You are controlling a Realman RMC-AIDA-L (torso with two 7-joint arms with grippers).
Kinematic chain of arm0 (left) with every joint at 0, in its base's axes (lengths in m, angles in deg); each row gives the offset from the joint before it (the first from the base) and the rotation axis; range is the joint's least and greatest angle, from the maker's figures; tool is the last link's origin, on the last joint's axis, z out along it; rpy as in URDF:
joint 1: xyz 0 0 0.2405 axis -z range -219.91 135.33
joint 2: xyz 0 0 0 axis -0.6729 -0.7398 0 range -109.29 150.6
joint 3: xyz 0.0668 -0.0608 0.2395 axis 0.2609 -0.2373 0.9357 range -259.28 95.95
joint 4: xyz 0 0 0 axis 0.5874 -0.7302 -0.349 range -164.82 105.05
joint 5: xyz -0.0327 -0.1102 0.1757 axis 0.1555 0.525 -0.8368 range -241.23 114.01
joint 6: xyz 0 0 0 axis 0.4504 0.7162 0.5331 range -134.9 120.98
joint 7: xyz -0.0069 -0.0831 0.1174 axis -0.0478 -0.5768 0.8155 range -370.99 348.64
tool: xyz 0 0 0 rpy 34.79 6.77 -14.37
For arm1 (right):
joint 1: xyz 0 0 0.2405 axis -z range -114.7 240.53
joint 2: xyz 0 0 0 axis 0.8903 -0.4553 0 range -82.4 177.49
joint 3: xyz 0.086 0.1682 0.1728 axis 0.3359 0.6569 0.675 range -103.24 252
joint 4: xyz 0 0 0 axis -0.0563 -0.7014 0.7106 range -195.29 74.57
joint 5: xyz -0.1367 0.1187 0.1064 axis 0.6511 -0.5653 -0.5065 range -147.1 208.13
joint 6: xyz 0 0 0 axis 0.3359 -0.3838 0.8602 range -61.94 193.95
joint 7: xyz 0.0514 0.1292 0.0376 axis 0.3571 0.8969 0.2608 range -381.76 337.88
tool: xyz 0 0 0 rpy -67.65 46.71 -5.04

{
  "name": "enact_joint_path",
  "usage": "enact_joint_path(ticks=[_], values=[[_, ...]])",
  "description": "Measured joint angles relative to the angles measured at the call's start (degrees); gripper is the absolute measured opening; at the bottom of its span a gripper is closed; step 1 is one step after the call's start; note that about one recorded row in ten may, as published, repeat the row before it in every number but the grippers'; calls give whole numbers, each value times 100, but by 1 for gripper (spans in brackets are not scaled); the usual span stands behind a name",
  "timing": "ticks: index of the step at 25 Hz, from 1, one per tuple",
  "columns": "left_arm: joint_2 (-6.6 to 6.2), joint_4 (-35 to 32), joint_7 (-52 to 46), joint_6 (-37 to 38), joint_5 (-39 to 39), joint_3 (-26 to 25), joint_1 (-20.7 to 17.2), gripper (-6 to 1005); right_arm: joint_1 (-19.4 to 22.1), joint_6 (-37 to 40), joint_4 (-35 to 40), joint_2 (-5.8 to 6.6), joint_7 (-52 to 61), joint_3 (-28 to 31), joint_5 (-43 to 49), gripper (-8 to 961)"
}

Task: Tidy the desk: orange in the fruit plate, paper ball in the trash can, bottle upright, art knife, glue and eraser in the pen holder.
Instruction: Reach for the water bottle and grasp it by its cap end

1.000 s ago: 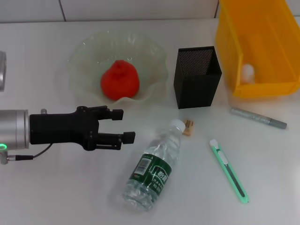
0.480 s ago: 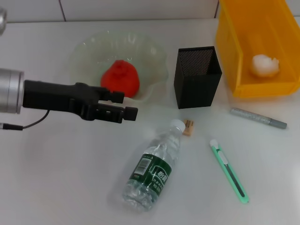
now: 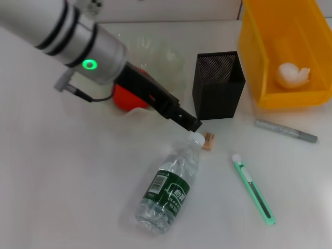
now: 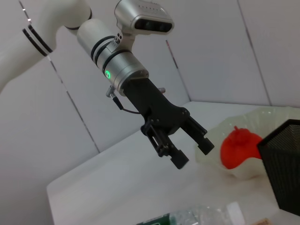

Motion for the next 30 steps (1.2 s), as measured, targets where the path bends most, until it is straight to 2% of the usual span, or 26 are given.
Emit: enact_joint_path(ticks=[2,3,6,8,9,11,18,23,30], values=[[0,0,0,0,0,0,0,803,32,-13,-4,0,-15,18,1,760],[3,76,-508,-464,-83,580,161,802,54,-16,-6,0,-29,41,2,760],[4,35,-924,-748,-104,1005,203,801,95,-14,-8,0,-48,134,4,760],[4,35,-924,-748,-104,1005,203,800,112,-23,-8,1,-54,161,4,760],[5,48,-1185,-914,-114,1274,211,800,117,-37,-8,1,-56,165,-2,760],[5,135,-1308,-1038,-114,1471,211,799,117,-49,-8,-2,-60,170,-12,759],[11,269,-1349,-1297,-66,1651,160,796,27,-51,-8,-12,-62,214,-28,759],[14,613,-1352,-1625,172,1813,112,793,-16,-62,-8,-28,-61,244,-29,759],[13,905,-1359,-2165,320,2246,114,790,-108,-130,-38,-47,-50,257,-33,759]])
